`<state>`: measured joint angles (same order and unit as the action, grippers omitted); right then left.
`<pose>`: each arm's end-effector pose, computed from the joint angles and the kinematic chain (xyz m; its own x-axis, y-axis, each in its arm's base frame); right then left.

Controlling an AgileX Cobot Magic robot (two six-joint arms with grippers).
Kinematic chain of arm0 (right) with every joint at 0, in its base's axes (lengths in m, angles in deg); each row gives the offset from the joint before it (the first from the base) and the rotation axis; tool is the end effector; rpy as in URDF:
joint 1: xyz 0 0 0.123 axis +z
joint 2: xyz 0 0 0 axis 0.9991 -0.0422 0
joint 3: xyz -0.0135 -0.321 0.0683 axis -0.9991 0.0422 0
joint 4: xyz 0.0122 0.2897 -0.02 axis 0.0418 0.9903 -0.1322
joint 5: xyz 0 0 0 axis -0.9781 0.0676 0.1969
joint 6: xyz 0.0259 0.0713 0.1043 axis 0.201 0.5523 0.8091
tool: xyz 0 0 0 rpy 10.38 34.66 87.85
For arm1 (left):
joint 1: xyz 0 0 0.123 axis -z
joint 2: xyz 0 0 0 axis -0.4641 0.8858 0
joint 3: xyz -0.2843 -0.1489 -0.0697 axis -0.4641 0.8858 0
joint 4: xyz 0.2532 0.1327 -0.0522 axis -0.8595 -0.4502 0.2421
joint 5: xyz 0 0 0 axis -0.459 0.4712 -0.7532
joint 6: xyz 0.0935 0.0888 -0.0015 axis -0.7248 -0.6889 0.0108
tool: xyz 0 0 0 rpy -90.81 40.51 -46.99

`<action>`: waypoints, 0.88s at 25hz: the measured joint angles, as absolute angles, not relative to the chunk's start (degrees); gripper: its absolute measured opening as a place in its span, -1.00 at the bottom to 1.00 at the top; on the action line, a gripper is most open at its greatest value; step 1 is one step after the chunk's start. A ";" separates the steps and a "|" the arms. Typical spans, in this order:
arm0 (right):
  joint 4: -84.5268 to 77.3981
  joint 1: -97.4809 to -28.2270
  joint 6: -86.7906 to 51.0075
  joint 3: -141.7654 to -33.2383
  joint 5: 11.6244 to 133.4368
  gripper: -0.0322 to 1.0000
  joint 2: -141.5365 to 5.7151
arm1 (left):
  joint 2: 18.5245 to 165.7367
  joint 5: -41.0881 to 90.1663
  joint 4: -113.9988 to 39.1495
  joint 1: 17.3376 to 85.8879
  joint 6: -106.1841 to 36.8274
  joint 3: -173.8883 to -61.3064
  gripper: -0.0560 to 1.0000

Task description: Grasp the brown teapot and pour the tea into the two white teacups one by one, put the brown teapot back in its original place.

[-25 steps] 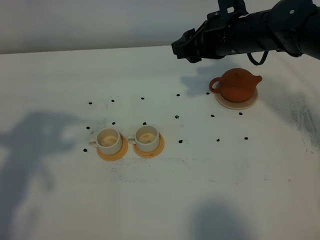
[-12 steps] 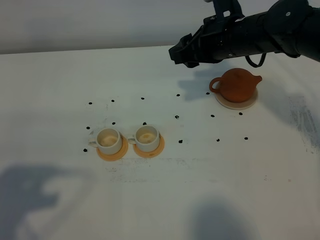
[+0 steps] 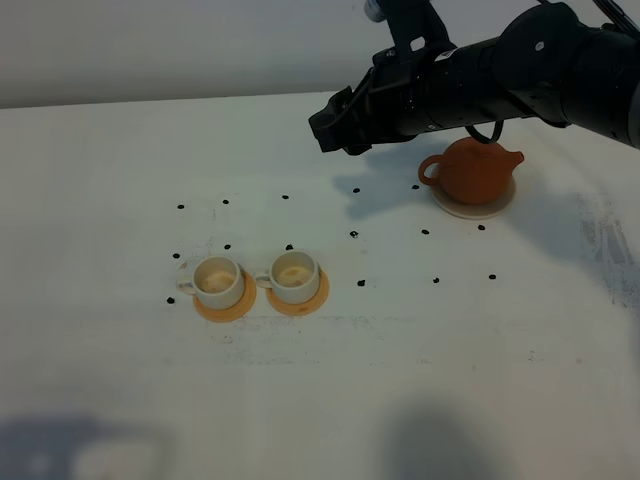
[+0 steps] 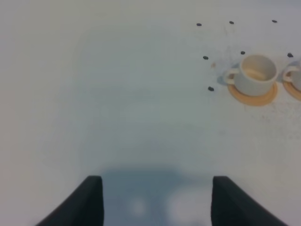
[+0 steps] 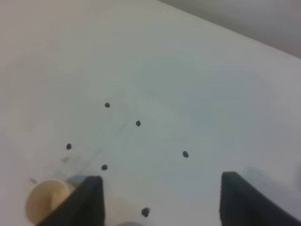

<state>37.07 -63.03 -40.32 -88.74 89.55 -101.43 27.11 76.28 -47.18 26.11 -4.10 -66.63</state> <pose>0.4412 0.2485 0.2657 -0.5657 -0.2558 -0.7840 -0.6267 0.7513 0.2071 0.0479 -0.0055 0.2843 -0.5001 0.0105 -0.8659 0.0318 0.9995 -0.0063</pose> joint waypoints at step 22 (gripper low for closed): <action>32.32 -61.32 -35.93 -88.79 89.24 0.10 -104.46 | 18.83 81.32 -47.18 26.11 -4.06 -64.05 0.05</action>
